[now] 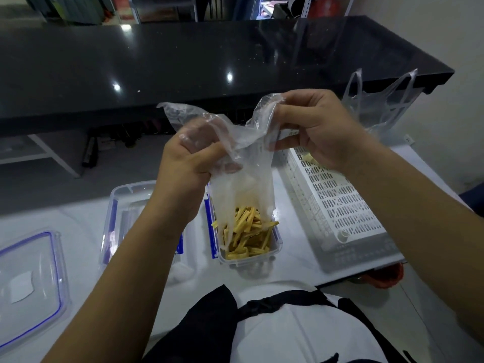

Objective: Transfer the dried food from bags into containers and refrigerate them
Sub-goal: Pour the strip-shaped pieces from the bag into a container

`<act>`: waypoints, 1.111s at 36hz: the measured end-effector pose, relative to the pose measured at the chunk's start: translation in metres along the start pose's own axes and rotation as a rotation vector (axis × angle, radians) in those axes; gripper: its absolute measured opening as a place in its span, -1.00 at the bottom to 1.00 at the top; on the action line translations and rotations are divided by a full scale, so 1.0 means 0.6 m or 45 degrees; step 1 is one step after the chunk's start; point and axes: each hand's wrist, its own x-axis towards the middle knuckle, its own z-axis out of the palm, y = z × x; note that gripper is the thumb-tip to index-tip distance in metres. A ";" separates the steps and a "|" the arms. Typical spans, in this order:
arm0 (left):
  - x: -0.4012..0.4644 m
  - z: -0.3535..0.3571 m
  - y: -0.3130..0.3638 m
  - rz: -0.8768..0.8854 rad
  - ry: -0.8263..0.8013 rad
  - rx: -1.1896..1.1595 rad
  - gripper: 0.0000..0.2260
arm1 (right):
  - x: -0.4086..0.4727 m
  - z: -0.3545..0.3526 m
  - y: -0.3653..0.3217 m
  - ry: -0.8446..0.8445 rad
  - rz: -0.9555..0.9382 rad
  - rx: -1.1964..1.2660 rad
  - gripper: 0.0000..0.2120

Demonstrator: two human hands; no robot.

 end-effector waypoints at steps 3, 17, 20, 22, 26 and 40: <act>0.000 0.002 0.003 -0.002 0.005 -0.004 -0.83 | -0.002 0.000 -0.002 0.012 -0.010 0.010 -0.92; 0.014 -0.062 0.016 0.098 0.199 0.022 -0.77 | -0.002 -0.007 -0.039 -0.020 -0.047 0.103 -0.92; 0.012 -0.074 0.017 0.121 0.241 0.001 -0.71 | -0.001 -0.004 -0.040 -0.019 -0.038 0.097 -0.90; 0.010 -0.078 0.017 0.129 0.263 -0.007 -0.66 | 0.001 -0.002 -0.039 -0.014 -0.031 0.104 -0.90; 0.006 -0.082 0.020 0.127 0.292 -0.025 -0.66 | 0.006 0.004 -0.038 0.001 -0.032 0.108 -0.94; 0.010 -0.097 -0.001 0.188 0.294 0.161 -0.73 | 0.007 -0.020 -0.024 0.144 -0.166 -0.079 -0.96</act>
